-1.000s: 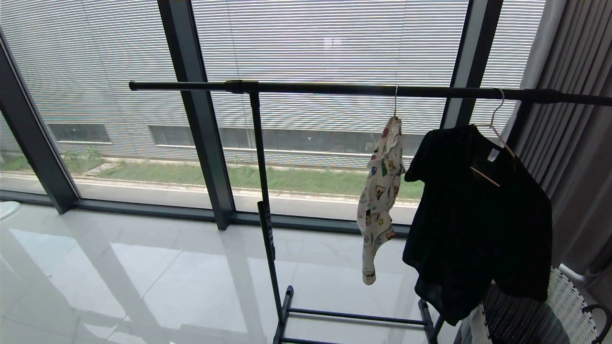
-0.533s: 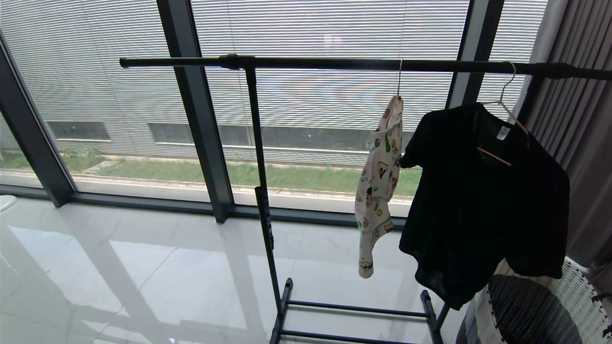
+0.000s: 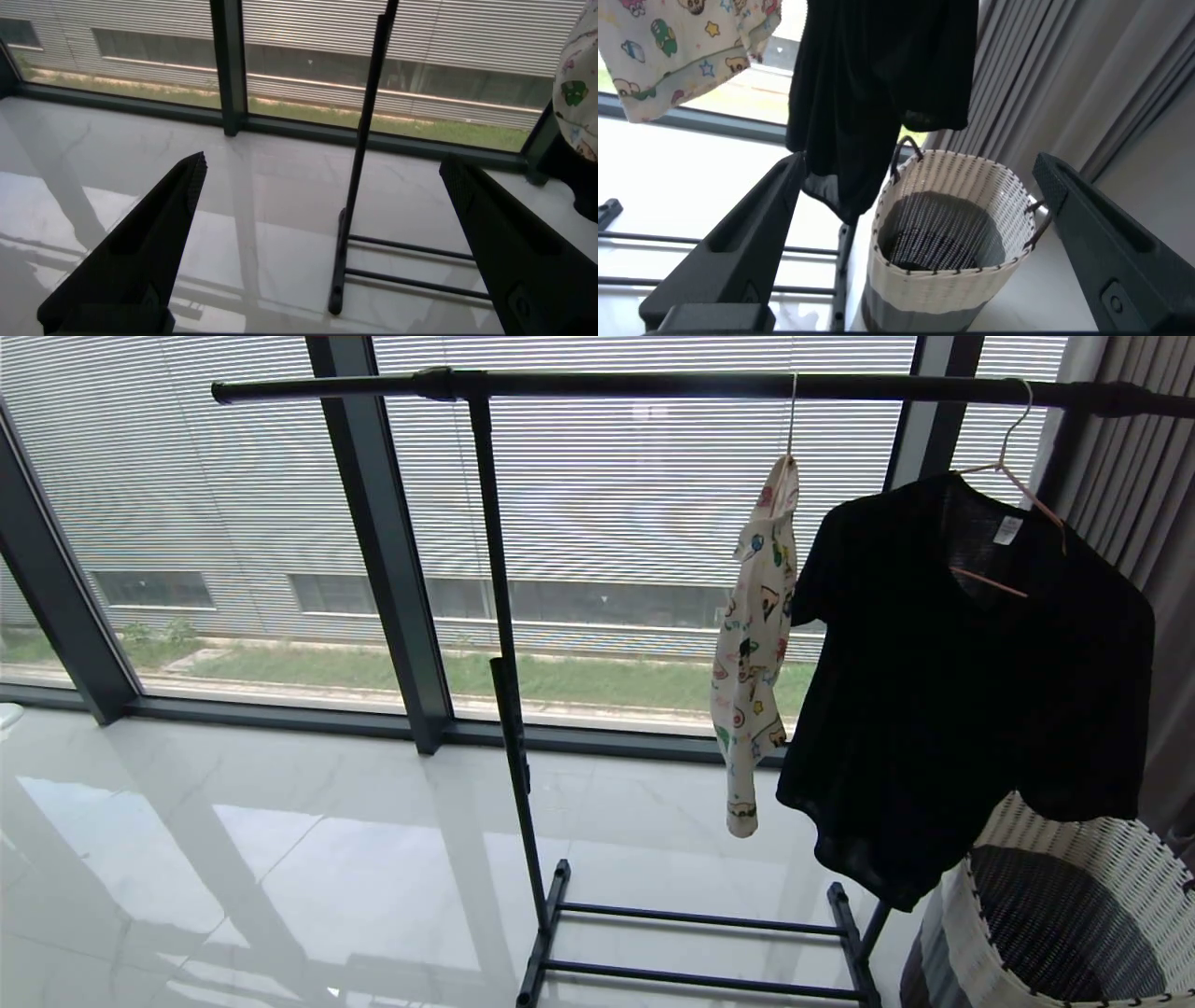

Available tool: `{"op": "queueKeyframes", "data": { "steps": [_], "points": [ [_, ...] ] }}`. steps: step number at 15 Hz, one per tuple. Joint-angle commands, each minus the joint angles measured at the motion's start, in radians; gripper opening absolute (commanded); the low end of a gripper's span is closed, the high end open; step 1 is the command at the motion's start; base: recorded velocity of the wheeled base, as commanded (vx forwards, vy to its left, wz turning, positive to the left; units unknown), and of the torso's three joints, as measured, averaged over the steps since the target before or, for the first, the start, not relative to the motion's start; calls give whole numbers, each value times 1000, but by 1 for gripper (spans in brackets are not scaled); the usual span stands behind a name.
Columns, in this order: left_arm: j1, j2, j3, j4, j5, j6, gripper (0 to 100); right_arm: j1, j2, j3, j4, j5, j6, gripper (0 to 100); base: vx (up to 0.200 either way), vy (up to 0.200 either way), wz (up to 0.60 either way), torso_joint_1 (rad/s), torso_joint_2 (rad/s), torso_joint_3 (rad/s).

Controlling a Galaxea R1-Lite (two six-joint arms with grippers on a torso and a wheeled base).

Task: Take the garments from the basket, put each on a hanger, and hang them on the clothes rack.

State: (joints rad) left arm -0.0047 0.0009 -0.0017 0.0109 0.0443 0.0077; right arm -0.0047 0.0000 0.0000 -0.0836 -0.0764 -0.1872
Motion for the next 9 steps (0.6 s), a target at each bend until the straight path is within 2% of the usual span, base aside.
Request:
{"op": "queueKeyframes", "data": {
  "steps": [1,5,9],
  "points": [
    [0,-1,0,0,0,0,100,0,2,0,1,0,2,100,0,0,0,-154,466,286],
    [0,-1,0,0,0,0,100,0,0,0,2,3,31,100,0,0,0,-118,367,244],
    [0,-1,0,0,0,0,100,0,0,0,47,1,219,100,0,0,0,-13,46,27]
  ]
}}
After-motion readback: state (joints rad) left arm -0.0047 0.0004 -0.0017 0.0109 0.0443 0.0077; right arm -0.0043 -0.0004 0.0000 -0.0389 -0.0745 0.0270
